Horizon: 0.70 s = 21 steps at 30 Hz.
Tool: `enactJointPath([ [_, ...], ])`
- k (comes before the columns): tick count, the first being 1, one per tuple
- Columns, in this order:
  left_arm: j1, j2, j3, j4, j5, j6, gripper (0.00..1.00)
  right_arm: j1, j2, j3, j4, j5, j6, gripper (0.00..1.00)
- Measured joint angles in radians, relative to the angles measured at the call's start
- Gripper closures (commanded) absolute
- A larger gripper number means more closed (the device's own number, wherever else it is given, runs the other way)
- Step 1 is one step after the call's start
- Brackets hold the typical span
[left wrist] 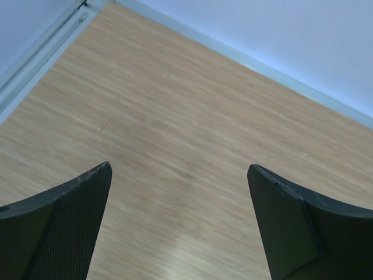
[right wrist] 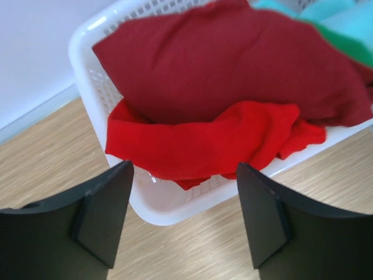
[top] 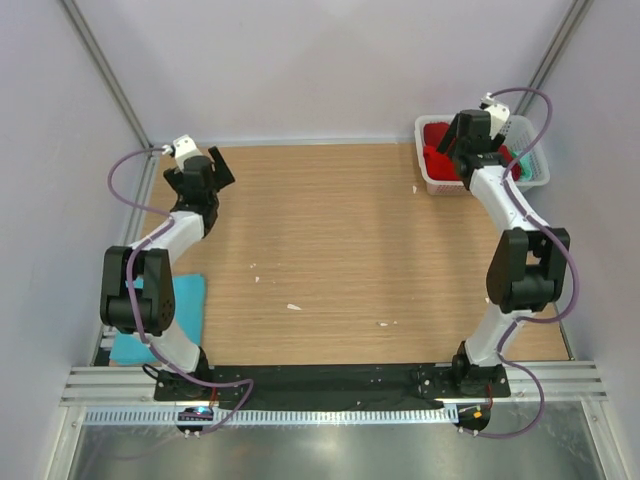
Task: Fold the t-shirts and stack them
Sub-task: Grab the tshirt from the pile
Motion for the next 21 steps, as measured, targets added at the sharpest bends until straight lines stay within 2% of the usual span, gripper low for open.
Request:
enactJointPath([
  [5, 0.003, 0.008, 0.135, -0.119, 0.082, -0.065, 0.00, -0.008, 0.143, 0.158, -0.191, -0.007, 0.106, 0.28],
  [10, 0.010, 0.008, 0.138, -0.162, 0.167, -0.140, 0.01, -0.010, 0.195, 0.234, -0.299, 0.005, 0.186, 0.27],
  [13, 0.011, 0.008, 0.138, -0.188, 0.201, -0.164, 0.05, -0.011, 0.196, 0.241, -0.332, 0.014, 0.233, 0.31],
  [17, 0.011, 0.000, 0.128, -0.226, 0.230, -0.179, 0.09, -0.029, 0.213, 0.241, -0.337, 0.014, 0.275, 0.47],
  [19, 0.011, -0.010, 0.117, -0.247, 0.239, -0.182, 0.12, -0.039, 0.234, 0.240, -0.336, 0.014, 0.293, 0.69],
  [21, 0.011, -0.023, 0.107, -0.270, 0.248, -0.183, 0.13, -0.047, 0.247, 0.239, -0.335, 0.013, 0.297, 0.73],
])
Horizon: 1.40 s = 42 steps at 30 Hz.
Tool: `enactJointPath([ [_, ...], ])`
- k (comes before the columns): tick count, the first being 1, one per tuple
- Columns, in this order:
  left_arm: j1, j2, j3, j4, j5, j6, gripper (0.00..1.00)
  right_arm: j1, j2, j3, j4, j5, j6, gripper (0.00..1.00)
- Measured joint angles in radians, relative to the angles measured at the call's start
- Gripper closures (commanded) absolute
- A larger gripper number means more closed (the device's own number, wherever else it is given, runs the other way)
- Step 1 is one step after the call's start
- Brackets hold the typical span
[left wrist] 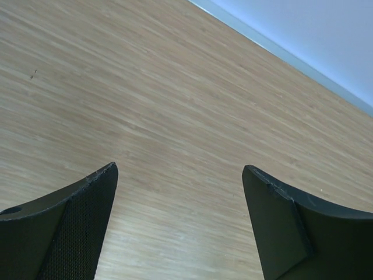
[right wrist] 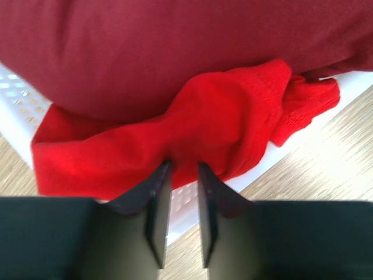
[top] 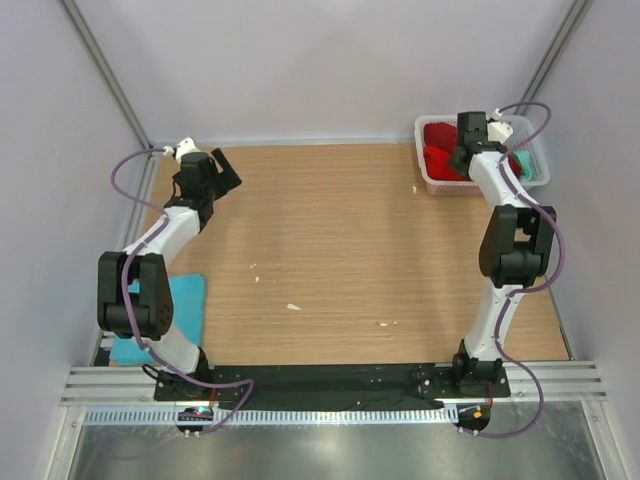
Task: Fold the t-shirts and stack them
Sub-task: Grab the tshirt from the pile
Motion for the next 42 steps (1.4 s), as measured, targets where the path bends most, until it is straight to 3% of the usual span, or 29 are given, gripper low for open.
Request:
enactJointPath([
  [2, 0.000, -0.013, -0.007, -0.021, 0.008, -0.001, 0.13, -0.008, 0.008, -0.002, 0.002, -0.002, 0.002, 0.80],
  [4, 0.000, -0.023, -0.012, -0.032, 0.016, -0.003, 0.12, -0.011, 0.008, -0.003, 0.009, -0.005, 0.000, 0.96],
  [5, 0.000, -0.028, -0.013, -0.044, 0.020, -0.005, 0.07, -0.011, 0.008, -0.003, 0.018, -0.005, -0.001, 0.99],
  [7, 0.000, -0.037, -0.013, -0.069, 0.022, -0.012, 0.00, -0.011, 0.008, -0.003, 0.031, -0.008, -0.003, 0.99],
  [13, -0.005, -0.129, -0.084, -0.119, 0.020, -0.068, 0.00, -0.011, 0.007, -0.003, 0.071, -0.011, -0.036, 0.99],
  [14, -0.007, -0.150, -0.100, -0.125, 0.024, -0.082, 0.00, -0.012, 0.005, -0.003, 0.074, -0.009, -0.047, 0.67],
  [15, -0.011, -0.171, -0.116, -0.127, 0.028, -0.090, 0.00, -0.016, 0.003, -0.004, 0.080, -0.008, -0.054, 0.50],
  [16, -0.016, -0.190, -0.130, -0.131, 0.034, -0.098, 0.00, -0.019, -0.004, -0.010, 0.089, -0.008, -0.061, 0.44],
  [23, -0.153, -0.263, -0.164, -0.144, 0.101, -0.105, 0.01, -0.136, -0.140, -0.192, 0.234, -0.172, -0.146, 0.45],
  [27, -0.238, -0.363, -0.210, -0.152, 0.156, -0.085, 0.01, -0.214, -0.180, -0.267, 0.297, -0.258, -0.176, 0.51],
  [34, -0.248, -0.534, -0.237, -0.202, 0.268, -0.019, 0.25, -0.230, -0.186, -0.309, 0.349, -0.379, -0.168, 0.57],
  [42, -0.248, -0.537, -0.228, -0.243, 0.383, -0.011, 0.30, -0.220, -0.128, -0.245, 0.371, -0.441, -0.148, 0.57],
])
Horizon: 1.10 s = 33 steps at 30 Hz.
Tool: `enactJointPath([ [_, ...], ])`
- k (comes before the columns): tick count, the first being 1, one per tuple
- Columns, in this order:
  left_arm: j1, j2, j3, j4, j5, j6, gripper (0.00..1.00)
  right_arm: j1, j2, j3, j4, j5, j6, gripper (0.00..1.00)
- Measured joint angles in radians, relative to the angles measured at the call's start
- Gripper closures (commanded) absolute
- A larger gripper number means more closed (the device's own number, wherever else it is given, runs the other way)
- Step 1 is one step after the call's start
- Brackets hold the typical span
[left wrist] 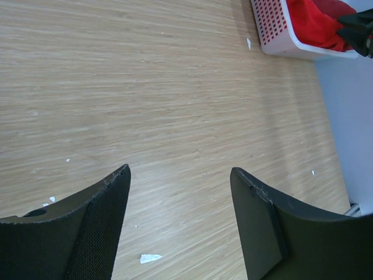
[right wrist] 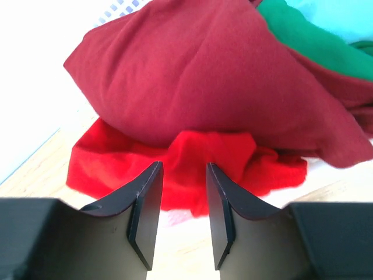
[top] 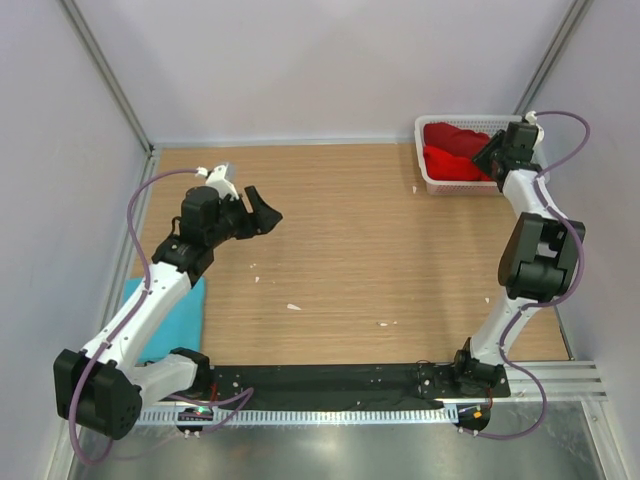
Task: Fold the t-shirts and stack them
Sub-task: Grab the tshirt from the pile
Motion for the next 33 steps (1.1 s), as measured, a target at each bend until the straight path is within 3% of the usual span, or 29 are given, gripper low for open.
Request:
enactJointPath([
  [4, 0.000, 0.000, 0.000, -0.010, 0.025, -0.001, 0.30, 0.000, 0.020, 0.020, -0.022, 0.011, 0.000, 0.50],
  [15, 0.000, 0.000, 0.000, -0.018, 0.076, -0.048, 0.34, 0.001, 0.020, 0.026, -0.086, 0.117, -0.063, 0.53],
  [20, 0.000, -0.001, 0.000, -0.034, 0.079, -0.048, 0.34, 0.004, 0.024, 0.026, -0.085, 0.122, -0.080, 0.42],
  [24, 0.000, -0.004, 0.000, -0.041, 0.081, -0.049, 0.34, 0.014, 0.048, 0.035, -0.069, 0.113, -0.089, 0.43],
  [27, 0.000, -0.011, 0.000, -0.043, 0.082, -0.050, 0.34, 0.022, 0.090, 0.056, -0.068, 0.096, -0.094, 0.52],
  [31, 0.000, -0.021, 0.000, -0.056, 0.086, -0.050, 0.34, 0.035, 0.137, 0.080, -0.061, 0.083, -0.093, 0.80],
  [33, 0.000, -0.027, 0.000, -0.064, 0.086, -0.050, 0.34, 0.039, 0.152, 0.099, -0.076, 0.081, -0.093, 0.99],
])
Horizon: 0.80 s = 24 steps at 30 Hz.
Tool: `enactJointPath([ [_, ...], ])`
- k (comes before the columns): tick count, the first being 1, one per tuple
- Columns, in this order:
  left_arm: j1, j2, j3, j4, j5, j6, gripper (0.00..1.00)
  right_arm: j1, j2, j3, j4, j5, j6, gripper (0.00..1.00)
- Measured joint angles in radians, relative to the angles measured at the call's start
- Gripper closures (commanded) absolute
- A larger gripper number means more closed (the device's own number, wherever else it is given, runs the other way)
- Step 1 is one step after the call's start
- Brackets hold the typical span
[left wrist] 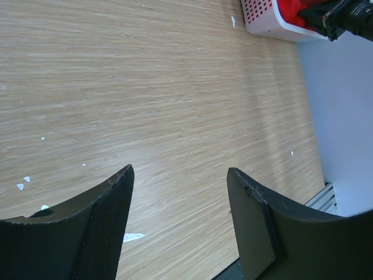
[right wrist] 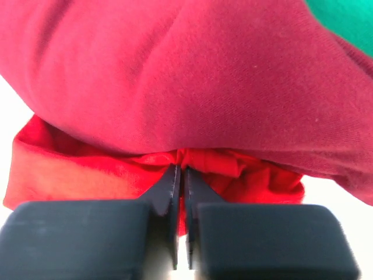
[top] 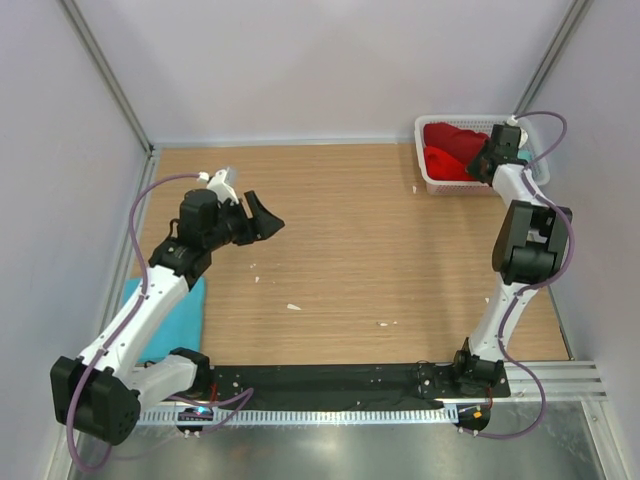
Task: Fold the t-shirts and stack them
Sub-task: Grab the tshirt from the pile
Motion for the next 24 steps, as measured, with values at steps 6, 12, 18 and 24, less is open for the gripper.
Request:
enactJointPath([
  [6, 0.000, -0.011, 0.000, -0.015, 0.003, -0.003, 0.34, 0.021, 0.003, 0.109, -0.075, 0.040, -0.016, 0.99],
  [12, 0.000, -0.012, 0.000, -0.030, 0.003, -0.027, 0.26, 0.048, -0.088, 0.198, -0.089, 0.106, -0.039, 0.99],
  [18, 0.000, -0.038, -0.002, -0.062, -0.010, -0.082, 0.00, 0.055, -0.205, 0.344, -0.093, 0.132, -0.029, 0.99],
  [24, 0.008, -0.106, -0.019, -0.087, -0.042, -0.137, 0.00, 0.067, -0.250, 0.594, -0.093, 0.137, -0.020, 0.99],
])
